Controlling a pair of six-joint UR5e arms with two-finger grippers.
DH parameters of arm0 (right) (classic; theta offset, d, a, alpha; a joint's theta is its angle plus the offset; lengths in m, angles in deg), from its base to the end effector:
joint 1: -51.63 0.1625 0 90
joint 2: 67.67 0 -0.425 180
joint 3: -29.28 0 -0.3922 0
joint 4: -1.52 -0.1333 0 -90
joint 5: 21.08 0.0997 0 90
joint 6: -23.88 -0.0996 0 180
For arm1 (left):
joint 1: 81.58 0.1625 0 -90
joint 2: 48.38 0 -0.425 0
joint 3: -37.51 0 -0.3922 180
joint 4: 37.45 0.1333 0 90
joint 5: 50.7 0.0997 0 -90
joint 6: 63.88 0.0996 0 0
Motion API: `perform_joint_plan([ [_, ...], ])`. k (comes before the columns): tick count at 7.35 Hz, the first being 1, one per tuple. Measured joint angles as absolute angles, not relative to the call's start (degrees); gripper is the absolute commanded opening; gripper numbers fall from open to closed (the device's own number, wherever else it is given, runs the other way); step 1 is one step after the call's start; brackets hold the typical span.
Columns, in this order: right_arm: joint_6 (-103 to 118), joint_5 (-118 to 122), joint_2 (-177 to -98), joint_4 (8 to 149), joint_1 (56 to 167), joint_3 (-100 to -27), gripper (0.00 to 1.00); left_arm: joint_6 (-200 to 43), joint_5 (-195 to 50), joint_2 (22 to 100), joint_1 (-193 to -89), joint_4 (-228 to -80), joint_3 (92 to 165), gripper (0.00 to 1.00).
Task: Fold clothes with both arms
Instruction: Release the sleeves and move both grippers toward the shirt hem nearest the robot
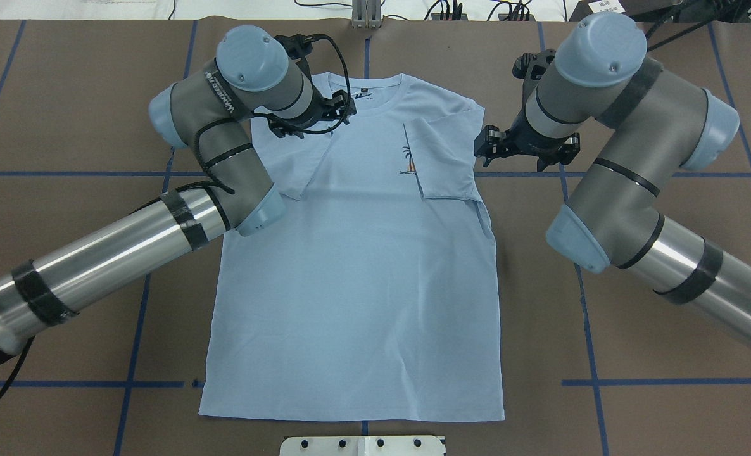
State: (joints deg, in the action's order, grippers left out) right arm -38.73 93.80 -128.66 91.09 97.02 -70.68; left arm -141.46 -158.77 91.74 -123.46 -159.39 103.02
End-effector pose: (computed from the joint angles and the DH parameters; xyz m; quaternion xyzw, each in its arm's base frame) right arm -0.3882 -0.5237 0.2941 0.0320 -0.3853 0.0721 0.9194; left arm 0.5371 -0.6191 0.2320 0.0945 0.4860 -0.1469 0.8563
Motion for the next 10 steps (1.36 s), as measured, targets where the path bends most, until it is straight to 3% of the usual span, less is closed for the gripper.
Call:
perform_joint_plan([
  [3,-47.4,90.0,-137.8,91.1,88.1,-84.3,1.00,-131.2,-159.8,74.0,-124.0,-146.5,130.7,1.00],
  [5,-57.5,79.5,-142.3,90.5,75.6,-89.0,1.00,-125.8,-159.8,63.0,-124.3,-143.2,143.6,1.00],
  [7,-66.0,73.9,-144.7,88.5,65.9,-90.4,1.00,-122.6,-159.7,55.8,-124.5,-142.7,150.6,1.00],
  [10,-72.2,71.6,-147.6,87.6,58.6,-90.7,1.00,-122.4,-159.7,54.4,-124.4,-142.6,152.0,1.00],
])
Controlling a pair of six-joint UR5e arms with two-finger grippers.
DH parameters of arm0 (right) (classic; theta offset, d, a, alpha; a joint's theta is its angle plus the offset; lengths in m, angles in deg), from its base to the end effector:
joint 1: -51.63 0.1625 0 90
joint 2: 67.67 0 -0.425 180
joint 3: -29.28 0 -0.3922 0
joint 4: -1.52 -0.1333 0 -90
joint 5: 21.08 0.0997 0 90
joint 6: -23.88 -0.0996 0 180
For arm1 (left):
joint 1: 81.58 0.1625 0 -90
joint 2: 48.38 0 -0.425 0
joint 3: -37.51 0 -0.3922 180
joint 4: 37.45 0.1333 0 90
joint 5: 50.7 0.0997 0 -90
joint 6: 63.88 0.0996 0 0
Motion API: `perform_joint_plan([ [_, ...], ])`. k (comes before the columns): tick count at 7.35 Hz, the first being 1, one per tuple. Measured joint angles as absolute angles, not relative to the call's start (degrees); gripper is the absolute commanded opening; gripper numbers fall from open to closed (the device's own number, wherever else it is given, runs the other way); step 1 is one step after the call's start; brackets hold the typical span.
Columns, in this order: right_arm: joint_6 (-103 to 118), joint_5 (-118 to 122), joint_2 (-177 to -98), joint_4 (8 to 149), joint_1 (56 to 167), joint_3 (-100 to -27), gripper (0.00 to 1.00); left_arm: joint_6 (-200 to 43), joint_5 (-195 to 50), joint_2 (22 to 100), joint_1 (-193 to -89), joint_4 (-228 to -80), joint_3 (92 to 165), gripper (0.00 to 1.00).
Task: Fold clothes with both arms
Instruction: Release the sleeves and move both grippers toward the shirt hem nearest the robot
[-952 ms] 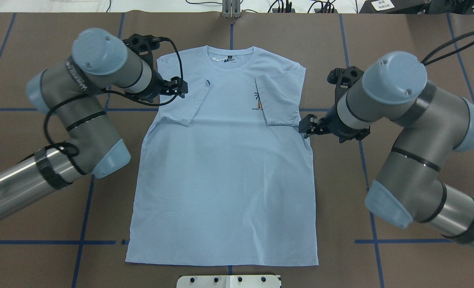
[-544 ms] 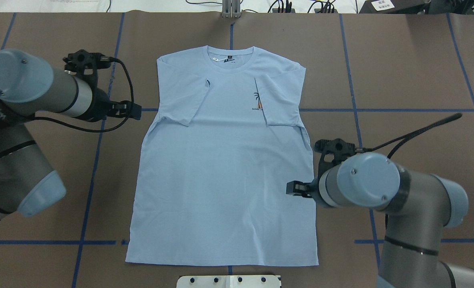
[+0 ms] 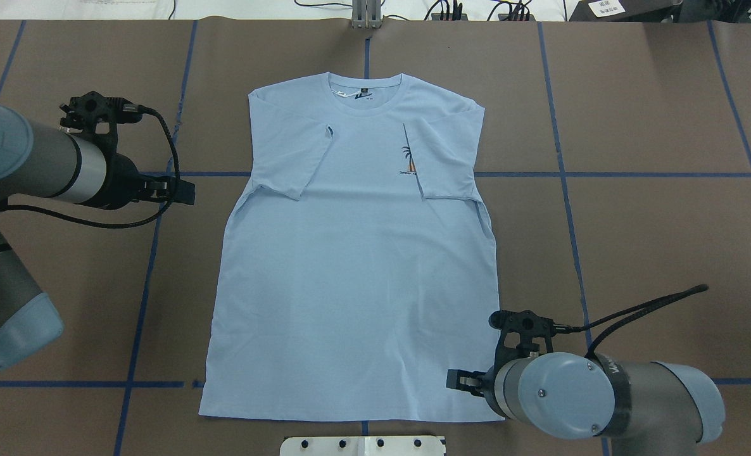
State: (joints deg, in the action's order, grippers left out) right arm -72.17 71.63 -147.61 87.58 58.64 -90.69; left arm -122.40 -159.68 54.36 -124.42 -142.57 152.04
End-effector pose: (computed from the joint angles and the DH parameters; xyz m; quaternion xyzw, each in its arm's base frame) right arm -0.4958 -0.1905 0.3311 -0.0188 -0.3744 0.0966 0.9220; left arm 0.3283 -0.4420 0.3180 0.1451 0.4363 -0.0152 0.8879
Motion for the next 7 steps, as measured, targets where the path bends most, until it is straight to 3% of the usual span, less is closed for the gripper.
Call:
perform_joint_plan([
  [1,-72.7,71.5,-148.6,87.5,57.7,-90.6,0.99,-122.4,-159.7,54.4,-124.4,-142.6,152.1,1.00],
  [3,-73.2,71.5,-149.8,87.4,57.0,-90.5,0.71,-122.4,-159.7,54.6,-124.3,-142.6,152.0,1.00],
  [5,-73.9,71.7,-150.0,87.4,56.7,-90.4,0.57,-122.4,-159.7,54.7,-124.3,-142.6,151.8,1.00],
  [7,-74.1,71.7,-149.7,87.4,56.4,-90.3,0.59,-122.3,-159.7,54.7,-124.2,-142.7,151.6,1.00],
])
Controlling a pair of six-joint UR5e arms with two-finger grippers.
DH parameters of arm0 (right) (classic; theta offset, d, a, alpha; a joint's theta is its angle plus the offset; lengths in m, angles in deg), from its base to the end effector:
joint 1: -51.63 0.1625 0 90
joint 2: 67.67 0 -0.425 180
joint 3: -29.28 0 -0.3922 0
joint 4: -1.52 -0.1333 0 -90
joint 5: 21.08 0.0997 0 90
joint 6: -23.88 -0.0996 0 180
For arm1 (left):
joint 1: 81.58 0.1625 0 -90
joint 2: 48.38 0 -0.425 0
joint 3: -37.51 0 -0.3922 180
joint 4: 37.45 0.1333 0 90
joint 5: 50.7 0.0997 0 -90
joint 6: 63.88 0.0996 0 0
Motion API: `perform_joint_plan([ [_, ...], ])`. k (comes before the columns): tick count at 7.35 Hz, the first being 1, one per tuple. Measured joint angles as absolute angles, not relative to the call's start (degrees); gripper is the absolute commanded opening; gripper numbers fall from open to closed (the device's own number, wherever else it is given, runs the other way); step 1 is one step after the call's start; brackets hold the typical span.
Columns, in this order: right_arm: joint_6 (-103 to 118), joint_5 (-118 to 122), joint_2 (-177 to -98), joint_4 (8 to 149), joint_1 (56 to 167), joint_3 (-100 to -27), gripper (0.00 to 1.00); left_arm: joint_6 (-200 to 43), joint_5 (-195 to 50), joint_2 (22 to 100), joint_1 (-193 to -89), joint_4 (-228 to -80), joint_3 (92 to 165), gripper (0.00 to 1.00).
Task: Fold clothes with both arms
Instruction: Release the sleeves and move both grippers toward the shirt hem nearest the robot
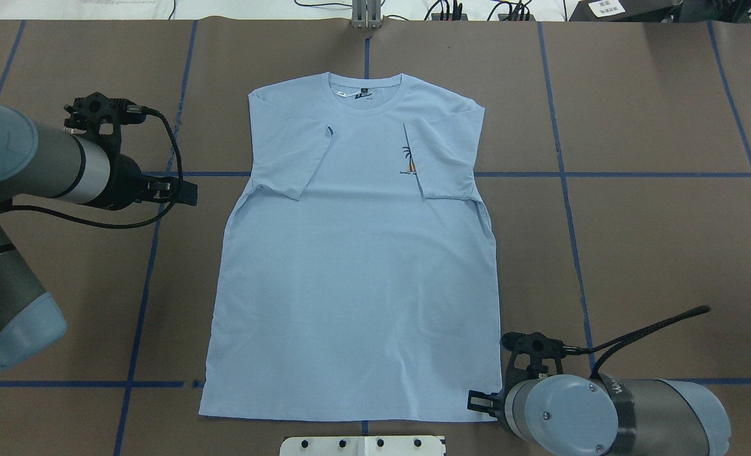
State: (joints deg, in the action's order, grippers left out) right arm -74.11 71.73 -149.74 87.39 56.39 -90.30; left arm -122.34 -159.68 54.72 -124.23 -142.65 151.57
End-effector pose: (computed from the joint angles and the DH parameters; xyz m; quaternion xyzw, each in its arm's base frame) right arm -0.4979 -0.1703 0.3527 -0.0329 -0.3545 0.0951 0.9296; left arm 0.3320 -0.4430 0.3181 0.1444 0.4363 -0.0133 0.8880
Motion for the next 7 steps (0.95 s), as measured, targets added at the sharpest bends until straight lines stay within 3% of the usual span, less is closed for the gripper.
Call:
perform_joint_plan([
  [4,-74.2,71.7,-149.5,87.4,55.9,-90.3,0.58,-122.3,-159.6,54.7,-124.2,-142.7,151.4,1.00],
  [5,-74.2,71.7,-149.5,87.4,55.8,-90.2,0.43,-122.3,-159.6,54.8,-124.2,-142.7,151.4,1.00],
  [6,-74.2,71.8,-149.4,87.4,55.7,-90.2,0.21,-122.3,-159.6,54.9,-124.1,-142.7,151.4,1.00],
  [7,-74.2,72.0,-149.3,87.4,55.7,-90.2,0.08,-122.4,-159.6,55.0,-124.1,-142.7,151.3,1.00],
])
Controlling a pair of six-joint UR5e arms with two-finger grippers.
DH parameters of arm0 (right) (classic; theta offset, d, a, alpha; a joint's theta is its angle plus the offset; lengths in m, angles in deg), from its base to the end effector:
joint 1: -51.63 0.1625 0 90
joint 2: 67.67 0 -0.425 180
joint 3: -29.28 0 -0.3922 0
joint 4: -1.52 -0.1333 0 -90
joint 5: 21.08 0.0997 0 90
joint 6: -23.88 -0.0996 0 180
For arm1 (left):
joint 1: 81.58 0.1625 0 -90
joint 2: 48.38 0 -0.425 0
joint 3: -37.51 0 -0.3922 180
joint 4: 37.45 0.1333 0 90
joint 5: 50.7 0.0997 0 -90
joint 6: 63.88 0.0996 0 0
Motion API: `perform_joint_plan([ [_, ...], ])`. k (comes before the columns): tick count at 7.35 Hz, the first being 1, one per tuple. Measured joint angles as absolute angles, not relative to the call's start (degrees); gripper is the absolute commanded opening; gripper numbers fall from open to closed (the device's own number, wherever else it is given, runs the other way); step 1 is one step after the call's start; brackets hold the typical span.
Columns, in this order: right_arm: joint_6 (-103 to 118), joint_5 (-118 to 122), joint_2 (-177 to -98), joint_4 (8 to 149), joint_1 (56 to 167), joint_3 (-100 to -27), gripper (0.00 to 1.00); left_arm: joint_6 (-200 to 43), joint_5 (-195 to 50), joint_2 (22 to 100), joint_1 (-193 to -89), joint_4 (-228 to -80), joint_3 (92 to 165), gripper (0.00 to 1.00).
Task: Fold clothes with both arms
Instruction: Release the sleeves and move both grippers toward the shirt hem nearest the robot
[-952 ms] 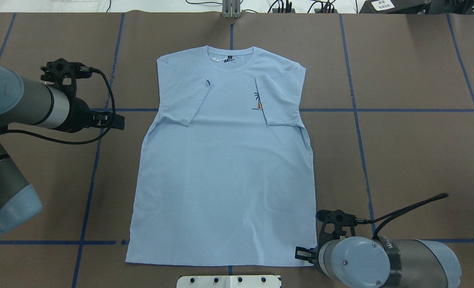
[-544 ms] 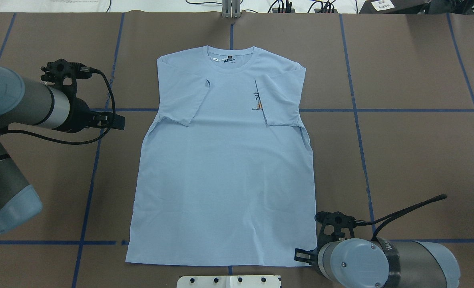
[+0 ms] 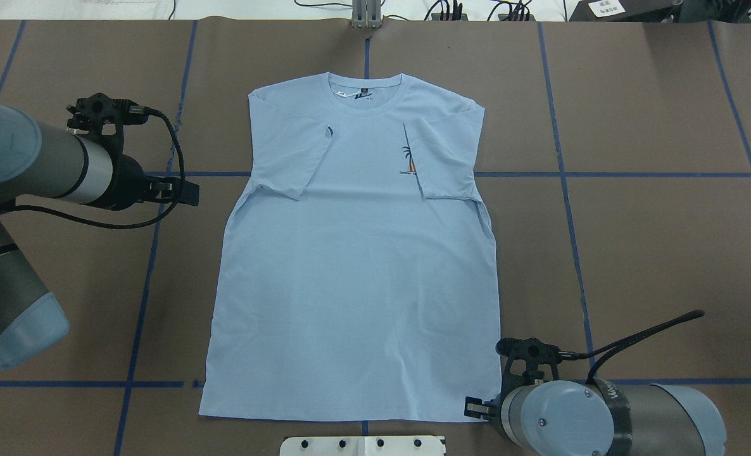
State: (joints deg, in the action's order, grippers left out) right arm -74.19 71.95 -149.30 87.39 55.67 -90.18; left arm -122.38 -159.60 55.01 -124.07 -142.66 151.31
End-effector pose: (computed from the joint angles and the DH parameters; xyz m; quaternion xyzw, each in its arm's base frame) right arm -0.5020 -0.1638 0.3497 -0.0373 -0.3568 0.0890 0.9292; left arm 0.3346 -0.4435 0.3174 0.1444 0.4365 -0.0126 0.8880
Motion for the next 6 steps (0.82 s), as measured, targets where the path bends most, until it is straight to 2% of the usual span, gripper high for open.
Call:
perform_joint_plan([
  [1,-74.2,72.1,-149.3,87.4,55.6,-90.3,0.00,-122.4,-159.6,55.1,-124.0,-142.7,151.2,1.00],
  [6,-75.3,71.2,-149.3,87.4,55.6,-90.7,0.00,-122.9,-159.6,55.0,-124.0,-142.7,150.9,1.00],
])
